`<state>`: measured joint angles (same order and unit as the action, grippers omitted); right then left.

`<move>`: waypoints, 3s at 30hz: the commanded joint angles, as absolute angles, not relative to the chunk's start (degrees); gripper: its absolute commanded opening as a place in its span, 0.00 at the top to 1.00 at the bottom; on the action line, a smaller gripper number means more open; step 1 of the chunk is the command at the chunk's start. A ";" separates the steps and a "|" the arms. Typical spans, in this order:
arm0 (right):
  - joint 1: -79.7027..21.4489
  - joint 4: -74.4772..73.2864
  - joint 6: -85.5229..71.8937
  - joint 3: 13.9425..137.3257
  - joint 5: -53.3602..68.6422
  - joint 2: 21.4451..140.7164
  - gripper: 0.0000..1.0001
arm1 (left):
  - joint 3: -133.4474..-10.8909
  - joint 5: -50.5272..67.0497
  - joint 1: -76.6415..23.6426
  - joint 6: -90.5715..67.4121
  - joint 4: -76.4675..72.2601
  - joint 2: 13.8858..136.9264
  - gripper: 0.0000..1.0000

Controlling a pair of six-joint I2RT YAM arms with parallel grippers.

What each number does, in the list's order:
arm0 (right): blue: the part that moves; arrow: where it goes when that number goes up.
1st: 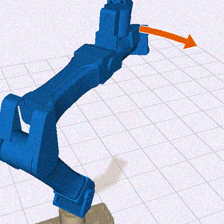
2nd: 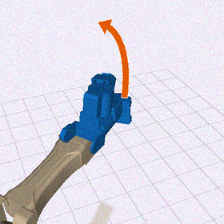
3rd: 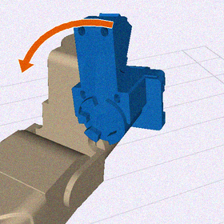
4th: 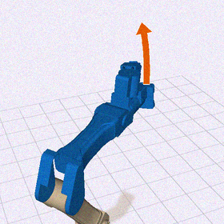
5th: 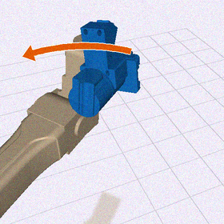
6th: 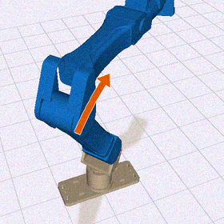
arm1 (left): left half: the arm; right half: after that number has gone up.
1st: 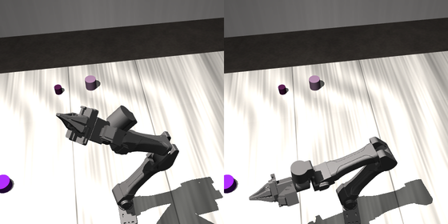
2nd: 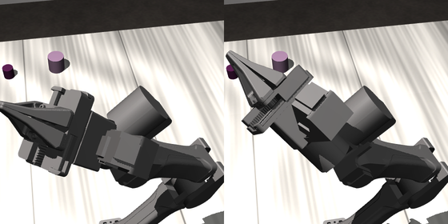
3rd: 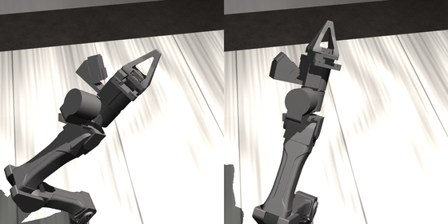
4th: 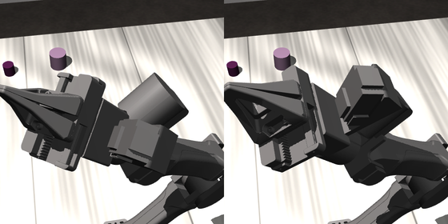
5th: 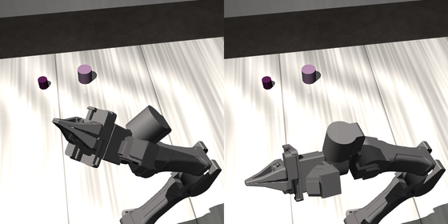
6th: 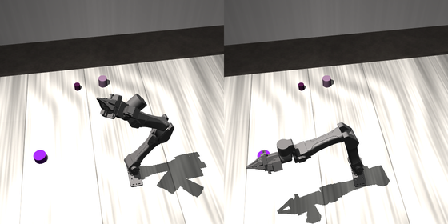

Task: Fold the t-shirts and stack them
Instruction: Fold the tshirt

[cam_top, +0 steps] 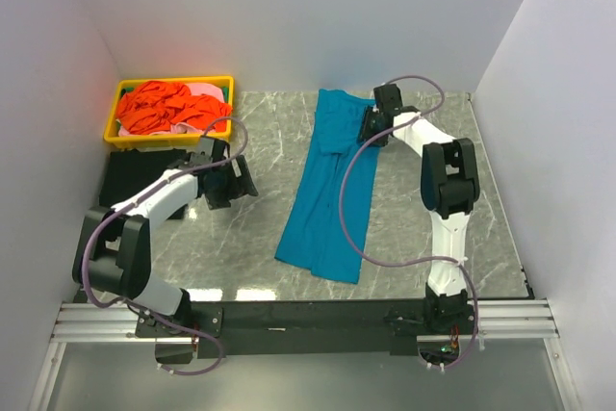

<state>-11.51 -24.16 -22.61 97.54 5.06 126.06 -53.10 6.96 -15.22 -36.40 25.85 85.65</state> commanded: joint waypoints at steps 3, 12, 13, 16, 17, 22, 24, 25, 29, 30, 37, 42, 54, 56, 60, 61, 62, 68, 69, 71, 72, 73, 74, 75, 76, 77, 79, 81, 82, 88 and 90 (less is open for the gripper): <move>-13.53 -25.31 -20.48 91.07 6.15 113.24 0.51 | -50.46 10.11 -18.89 -35.94 26.28 83.32 0.10; -20.47 -19.25 -29.51 54.35 3.78 86.68 0.51 | -42.29 9.58 -29.61 -43.15 25.84 76.82 0.21; -21.61 -18.99 -30.40 49.27 4.04 84.66 0.52 | -41.75 9.58 -30.49 -43.85 25.75 76.64 0.21; -23.72 -20.29 -33.65 41.52 4.48 77.54 0.51 | -40.78 9.58 -32.86 -45.34 25.05 76.55 0.22; -25.21 -20.91 -34.71 39.83 3.70 74.04 0.50 | -40.61 9.15 -33.39 -45.70 24.87 76.64 0.22; -26.72 -24.86 -40.07 31.13 8.95 64.70 0.45 | -41.39 8.61 -35.77 -46.93 24.26 78.22 0.22; -27.94 -26.45 -41.04 30.06 9.84 61.89 0.44 | -41.92 8.18 -36.30 -47.20 24.00 78.92 0.22; -28.30 -27.41 -42.18 28.93 10.10 61.09 0.44 | -42.10 8.17 -36.65 -47.37 23.73 79.80 0.23; -30.14 -27.51 -44.91 26.28 12.13 58.89 0.43 | -43.15 7.91 -37.44 -47.55 23.73 81.73 0.22; -31.02 -27.34 -46.13 25.76 12.13 58.89 0.43 | -43.50 7.74 -37.70 -47.55 23.82 81.91 0.22; -34.80 -25.76 -50.01 21.98 13.80 59.50 0.43 | -43.50 8.09 -39.20 -48.51 22.24 83.93 0.24; -36.56 -24.26 -51.94 21.18 15.12 60.91 0.44 | -44.03 8.79 -39.90 -48.34 21.97 85.16 0.27; -39.73 -24.52 -53.61 20.21 13.98 62.67 0.51 | -43.33 9.40 -43.42 -49.66 20.83 87.71 0.37; -39.81 -24.35 -53.61 19.95 13.80 62.84 0.54 | -43.68 9.14 -43.77 -49.75 21.09 88.24 0.41; -39.73 -23.91 -53.70 19.43 13.45 62.84 0.67 | -44.03 8.61 -44.30 -50.01 21.53 89.21 0.56; -39.81 -24.08 -53.61 19.42 13.36 62.49 0.74 | -44.12 8.53 -44.47 -50.01 21.79 89.38 0.61; -39.73 -24.17 -53.27 19.42 13.19 62.32 0.80 | -44.21 8.26 -44.56 -50.10 22.49 89.47 0.74; -39.90 -30.84 -50.28 19.69 16.07 56.62 1.00 | -43.60 7.03 -48.07 -51.32 29.25 85.26 0.99; -39.99 -33.72 -49.58 19.34 17.56 55.04 1.00 | -43.16 6.94 -50.16 -52.20 31.88 82.90 0.99; -39.99 -37.42 -48.26 19.16 18.89 50.03 1.00 | -41.32 6.86 -52.55 -53.52 34.18 79.91 0.99; -39.99 -41.18 -47.73 19.07 20.11 48.53 1.00 | -40.53 6.86 -53.69 -55.18 35.32 76.76 0.99; -40.08 -42.96 -47.20 19.07 20.56 45.73 1.00 | -38.86 7.12 -55.44 -55.98 36.99 75.08 0.99; -39.99 -44.54 -46.76 19.16 20.74 44.40 1.00 | -38.06 7.38 -55.98 -56.86 37.70 73.49 0.99; -40.08 -47.08 -46.84 19.25 20.92 43.17 1.00 | -37.36 8.34 -56.68 -58.17 38.05 70.69 0.99; -39.99 -47.89 -46.76 19.34 20.92 40.89 1.00 | -36.83 8.70 -56.78 -58.62 38.58 69.45 0.98; -40.08 -48.42 -47.11 19.51 20.74 40.00 1.00 | -36.91 8.96 -56.78 -58.88 38.58 68.56 0.98; -39.99 -48.69 -47.20 20.21 20.04 39.29 1.00 | -38.13 9.14 -56.78 -58.89 38.41 67.67 0.96; -40.08 -47.64 -46.85 21.52 19.25 41.38 1.00 | -39.54 8.88 -56.69 -58.54 37.62 69.77 0.97; -40.08 -47.20 -46.58 22.23 18.99 42.44 1.00 | -41.20 8.96 -56.69 -58.27 37.27 70.74 0.97; -39.47 -46.84 -42.20 31.89 13.72 51.30 1.00 | -49.38 6.68 -53.72 -54.67 36.48 76.55 0.97; -38.85 -47.37 -39.65 35.93 10.64 53.95 1.00 | -51.06 6.59 -50.91 -53.18 35.69 78.04 0.97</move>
